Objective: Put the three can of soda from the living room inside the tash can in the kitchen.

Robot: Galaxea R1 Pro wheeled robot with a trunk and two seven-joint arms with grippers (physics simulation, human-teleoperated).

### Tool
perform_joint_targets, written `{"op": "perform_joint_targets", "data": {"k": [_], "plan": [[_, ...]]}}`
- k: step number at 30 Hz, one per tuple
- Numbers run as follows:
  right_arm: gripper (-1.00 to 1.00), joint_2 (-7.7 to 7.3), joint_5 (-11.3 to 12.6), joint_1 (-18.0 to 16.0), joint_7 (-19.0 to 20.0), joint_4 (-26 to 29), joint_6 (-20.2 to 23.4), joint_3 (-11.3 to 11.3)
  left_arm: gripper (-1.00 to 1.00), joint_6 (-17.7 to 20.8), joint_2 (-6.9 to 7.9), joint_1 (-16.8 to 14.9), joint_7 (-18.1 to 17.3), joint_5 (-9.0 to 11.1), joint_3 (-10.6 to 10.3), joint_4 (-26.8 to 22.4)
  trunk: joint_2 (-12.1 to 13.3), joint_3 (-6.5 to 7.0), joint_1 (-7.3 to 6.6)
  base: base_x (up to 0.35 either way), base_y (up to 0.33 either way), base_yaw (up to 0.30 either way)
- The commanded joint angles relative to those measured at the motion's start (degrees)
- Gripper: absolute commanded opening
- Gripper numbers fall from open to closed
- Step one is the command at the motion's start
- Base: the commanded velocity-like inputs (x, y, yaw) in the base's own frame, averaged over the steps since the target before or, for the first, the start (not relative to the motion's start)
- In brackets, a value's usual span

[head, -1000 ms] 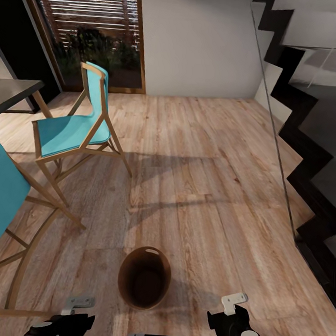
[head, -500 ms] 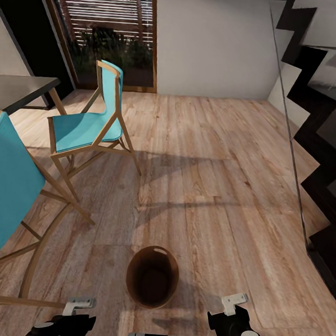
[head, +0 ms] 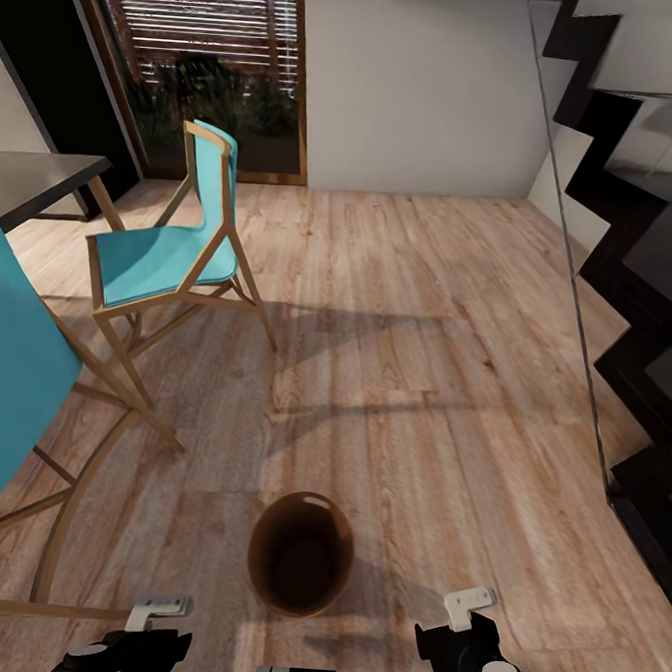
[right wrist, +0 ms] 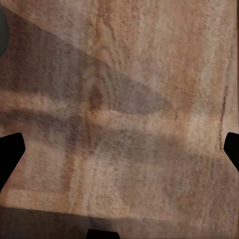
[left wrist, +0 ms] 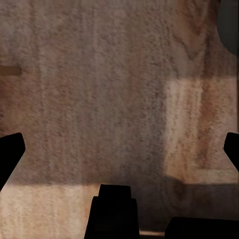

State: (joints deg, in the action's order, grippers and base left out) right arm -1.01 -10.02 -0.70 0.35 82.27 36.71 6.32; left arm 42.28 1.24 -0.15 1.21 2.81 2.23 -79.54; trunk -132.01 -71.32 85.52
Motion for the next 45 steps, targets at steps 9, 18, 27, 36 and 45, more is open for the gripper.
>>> {"op": "perform_joint_targets", "data": {"k": [9,18,27,36,45], "plan": [[1.0,-0.03,0.0,0.0,0.0,0.0,-0.1,0.1,1.0,0.0,0.0,0.0,0.0,0.0,0.0,0.1,0.0,0.0,0.0,0.0,0.0,-0.033],[1.0,-0.08,0.0,0.0,0.0,0.0,-0.1,0.1,1.0,0.0,-0.01,0.0,0.0,0.0,0.0,0.2,0.0,0.0,0.0,0.0,0.0,0.0],[1.0,0.09,0.0,0.0,0.0,0.0,0.0,0.1,1.0,0.0,-0.01,0.0,-0.1,0.0,0.0,0.2,0.0,0.0,0.0,0.0,0.0,0.0],[1.0,-0.05,0.0,0.0,0.0,0.1,0.1,0.1,1.0,0.0,0.07,0.0,-0.1,0.0,0.1,0.3,0.0,0.0,0.0,0.0,0.0,0.0],[1.0,-0.04,0.0,0.0,0.0,0.1,-0.4,0.1,1.0,0.0,0.06,0.0,-0.1,0.0,0.0,0.3,0.0,-0.25,0.0,0.0,0.0,0.0]]}}
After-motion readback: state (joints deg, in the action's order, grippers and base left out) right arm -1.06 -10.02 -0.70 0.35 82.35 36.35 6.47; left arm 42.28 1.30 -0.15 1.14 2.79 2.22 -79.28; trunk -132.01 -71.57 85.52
